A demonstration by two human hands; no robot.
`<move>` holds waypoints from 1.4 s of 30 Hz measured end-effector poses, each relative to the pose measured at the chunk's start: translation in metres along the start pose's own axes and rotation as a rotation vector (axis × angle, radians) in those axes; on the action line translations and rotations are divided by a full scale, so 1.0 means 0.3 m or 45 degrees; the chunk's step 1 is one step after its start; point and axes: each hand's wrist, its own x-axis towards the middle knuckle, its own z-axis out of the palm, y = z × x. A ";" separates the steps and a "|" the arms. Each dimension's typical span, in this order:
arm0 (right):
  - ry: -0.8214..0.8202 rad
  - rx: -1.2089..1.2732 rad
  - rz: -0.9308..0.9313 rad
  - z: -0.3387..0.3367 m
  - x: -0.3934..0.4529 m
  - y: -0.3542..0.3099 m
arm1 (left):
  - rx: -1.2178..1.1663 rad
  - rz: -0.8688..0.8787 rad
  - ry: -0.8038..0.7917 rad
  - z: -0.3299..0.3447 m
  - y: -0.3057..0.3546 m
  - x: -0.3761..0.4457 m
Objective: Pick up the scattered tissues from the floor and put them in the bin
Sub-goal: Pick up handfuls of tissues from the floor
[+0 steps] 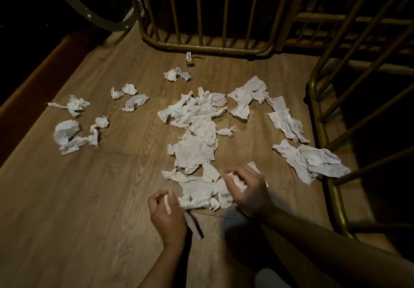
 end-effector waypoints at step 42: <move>0.010 0.182 0.389 0.220 0.316 0.008 | 0.346 0.293 -0.584 -0.046 -0.122 -0.030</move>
